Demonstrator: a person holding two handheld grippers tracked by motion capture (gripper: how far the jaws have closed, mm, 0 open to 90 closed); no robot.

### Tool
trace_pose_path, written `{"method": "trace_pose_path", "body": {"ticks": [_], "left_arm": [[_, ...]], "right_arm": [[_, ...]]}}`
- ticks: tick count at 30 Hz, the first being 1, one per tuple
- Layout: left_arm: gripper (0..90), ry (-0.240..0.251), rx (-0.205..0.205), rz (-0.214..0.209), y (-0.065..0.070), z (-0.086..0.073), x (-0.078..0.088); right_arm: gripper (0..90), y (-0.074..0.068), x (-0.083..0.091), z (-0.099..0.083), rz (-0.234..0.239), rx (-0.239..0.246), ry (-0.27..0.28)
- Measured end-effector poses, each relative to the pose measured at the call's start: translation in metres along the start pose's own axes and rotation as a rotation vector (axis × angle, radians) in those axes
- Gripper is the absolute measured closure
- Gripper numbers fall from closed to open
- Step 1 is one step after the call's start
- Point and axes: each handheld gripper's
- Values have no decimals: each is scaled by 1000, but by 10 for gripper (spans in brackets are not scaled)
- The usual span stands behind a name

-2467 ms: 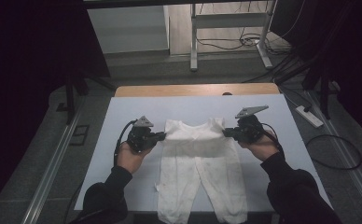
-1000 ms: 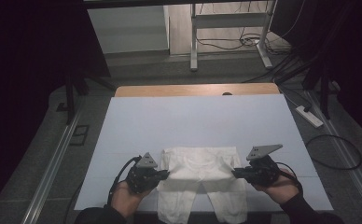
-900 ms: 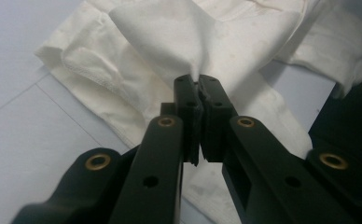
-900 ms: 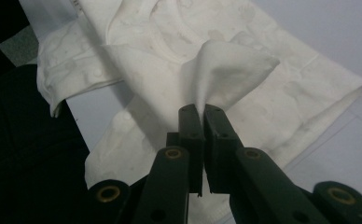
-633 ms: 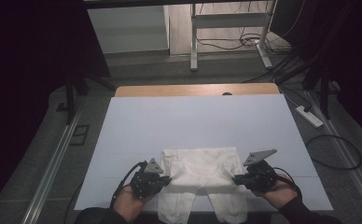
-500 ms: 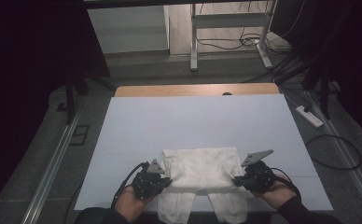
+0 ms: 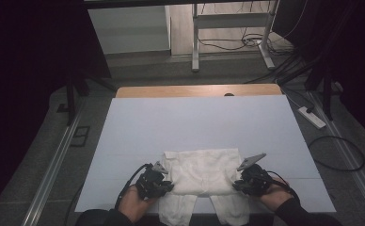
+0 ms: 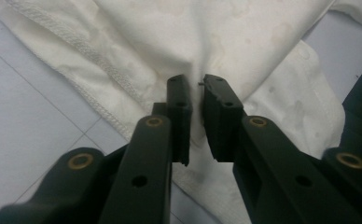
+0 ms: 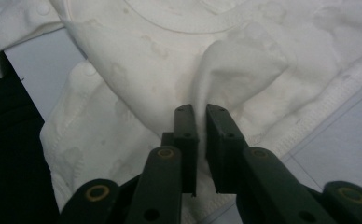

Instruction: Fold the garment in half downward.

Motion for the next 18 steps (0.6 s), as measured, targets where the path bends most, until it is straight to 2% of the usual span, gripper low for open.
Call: {"method": "trace_pose_path", "body": {"ticks": [8, 13, 18], "left_arm": [[595, 50, 4, 12, -4, 0, 8], [442, 100, 14, -2, -8, 1, 11], [308, 125, 7, -22, -9, 4, 12]], "right_arm": [[623, 2, 8, 1, -37, 6, 62], [529, 3, 13, 2, -55, -2, 99], [412, 5, 16, 5, -70, -7, 121]]}}
Point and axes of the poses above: each handheld gripper's, and its own axes: x roughly backward along the jaws, z roughly out of its top, y roughly to its right
